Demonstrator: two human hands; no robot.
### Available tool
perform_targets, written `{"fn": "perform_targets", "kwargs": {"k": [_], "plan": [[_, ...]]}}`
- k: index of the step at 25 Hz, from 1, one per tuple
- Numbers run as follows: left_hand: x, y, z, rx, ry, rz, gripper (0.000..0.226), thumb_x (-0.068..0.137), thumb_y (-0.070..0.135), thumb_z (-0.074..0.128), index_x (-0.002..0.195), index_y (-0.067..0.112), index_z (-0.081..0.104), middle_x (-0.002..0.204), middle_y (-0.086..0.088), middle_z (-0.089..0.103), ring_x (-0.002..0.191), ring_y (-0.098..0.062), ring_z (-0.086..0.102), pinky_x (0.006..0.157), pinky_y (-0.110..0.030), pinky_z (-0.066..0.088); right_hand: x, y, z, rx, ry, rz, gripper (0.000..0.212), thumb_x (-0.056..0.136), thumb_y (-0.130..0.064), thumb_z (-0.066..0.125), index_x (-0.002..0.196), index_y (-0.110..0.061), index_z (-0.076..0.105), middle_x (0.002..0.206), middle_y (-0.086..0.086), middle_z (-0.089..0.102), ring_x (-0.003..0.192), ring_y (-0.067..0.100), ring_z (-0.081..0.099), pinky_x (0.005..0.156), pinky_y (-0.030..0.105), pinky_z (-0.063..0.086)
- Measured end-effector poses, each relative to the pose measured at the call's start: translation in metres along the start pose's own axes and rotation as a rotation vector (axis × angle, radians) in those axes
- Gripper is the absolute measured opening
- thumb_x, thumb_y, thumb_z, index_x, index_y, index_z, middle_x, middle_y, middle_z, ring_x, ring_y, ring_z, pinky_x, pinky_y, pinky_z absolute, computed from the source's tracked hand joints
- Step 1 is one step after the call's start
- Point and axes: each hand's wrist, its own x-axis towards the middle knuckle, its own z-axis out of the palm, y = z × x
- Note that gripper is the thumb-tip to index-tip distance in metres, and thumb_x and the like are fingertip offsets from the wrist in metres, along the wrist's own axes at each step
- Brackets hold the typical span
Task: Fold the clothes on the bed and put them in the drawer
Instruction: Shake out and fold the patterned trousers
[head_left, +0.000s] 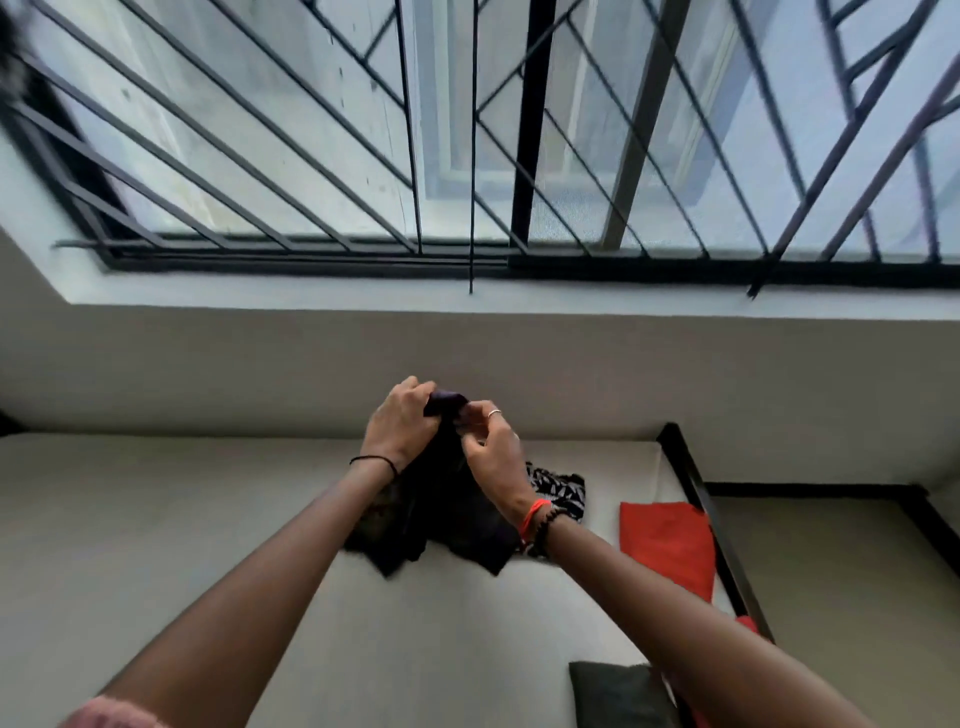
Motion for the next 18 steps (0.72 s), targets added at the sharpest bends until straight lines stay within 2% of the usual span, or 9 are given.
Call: {"fn": "perform_targets", "kwargs": {"k": [3,6,8,10,12,14,16,18], "plan": [[0.011,0.048,-0.053,-0.188,0.081,-0.038,0.018,0.087,0.022,0.06,0.096,0.008,0.067,0.098,-0.015,0.061,0.095,-0.032,0.06,0.075,-0.033,0.043,-0.004,-0.038,-0.027,-0.037,0.071,-0.017,0.034,0.082,0.0,0.057,0.113,-0.01,0.053,0.104,0.008,0.058,0.091,0.022,0.059,0.092,0.037,0.05],[0.014,0.093,-0.104,-0.33,0.156,-0.023,0.015,0.085,0.022,0.064,0.092,0.01,0.07,0.097,-0.011,0.067,0.094,-0.025,0.061,0.072,-0.024,0.037,-0.014,-0.069,-0.055,-0.16,0.063,-0.042,0.049,0.081,-0.007,0.067,0.125,-0.01,0.045,0.11,0.002,0.039,0.097,0.016,0.047,0.096,0.028,0.044],[0.013,0.123,-0.136,-0.412,0.223,-0.032,0.018,0.085,0.024,0.064,0.093,0.009,0.071,0.097,-0.009,0.069,0.091,-0.02,0.06,0.072,-0.023,0.037,-0.018,-0.089,-0.075,-0.151,0.127,-0.096,0.044,0.081,-0.009,0.068,0.119,-0.01,0.045,0.111,0.001,0.037,0.098,0.019,0.051,0.092,0.028,0.045],[0.011,0.151,-0.166,-0.505,0.284,-0.042,0.025,0.083,0.029,0.061,0.089,0.007,0.071,0.091,-0.012,0.069,0.085,-0.022,0.06,0.072,-0.03,0.042,-0.022,-0.109,-0.098,-0.072,0.155,-0.075,0.037,0.081,-0.013,0.069,0.107,-0.015,0.043,0.108,0.003,0.042,0.087,0.022,0.059,0.079,0.03,0.051],[0.009,0.176,-0.195,-0.576,0.319,-0.042,0.022,0.084,0.029,0.059,0.084,0.01,0.069,0.081,-0.009,0.065,0.078,-0.021,0.057,0.069,-0.032,0.043,-0.024,-0.121,-0.121,-0.03,0.144,-0.036,0.038,0.079,-0.016,0.072,0.103,-0.016,0.043,0.095,0.002,0.055,0.077,0.02,0.063,0.075,0.036,0.054],[0.005,0.2,-0.221,-0.624,0.33,-0.018,0.017,0.087,0.026,0.057,0.079,0.014,0.066,0.072,-0.002,0.059,0.071,-0.015,0.052,0.066,-0.03,0.04,-0.03,-0.127,-0.148,-0.144,0.08,-0.027,0.035,0.079,-0.016,0.071,0.107,-0.014,0.049,0.085,-0.001,0.06,0.08,0.021,0.063,0.076,0.035,0.052],[0.002,0.222,-0.243,-0.665,0.342,0.013,0.021,0.088,0.026,0.056,0.07,0.016,0.061,0.064,0.002,0.052,0.065,-0.012,0.046,0.062,-0.029,0.036,-0.035,-0.129,-0.175,-0.324,-0.028,-0.007,0.032,0.079,-0.015,0.067,0.109,-0.011,0.057,0.091,0.003,0.063,0.088,0.022,0.062,0.076,0.03,0.047],[0.003,0.241,-0.263,-0.723,0.382,0.008,0.027,0.088,0.028,0.056,0.063,0.018,0.055,0.062,0.002,0.049,0.062,-0.012,0.043,0.06,-0.029,0.035,-0.042,-0.129,-0.198,-0.458,-0.135,0.001,0.023,0.078,-0.011,0.062,0.101,-0.008,0.064,0.09,0.007,0.066,0.085,0.021,0.061,0.07,0.026,0.045]]}}
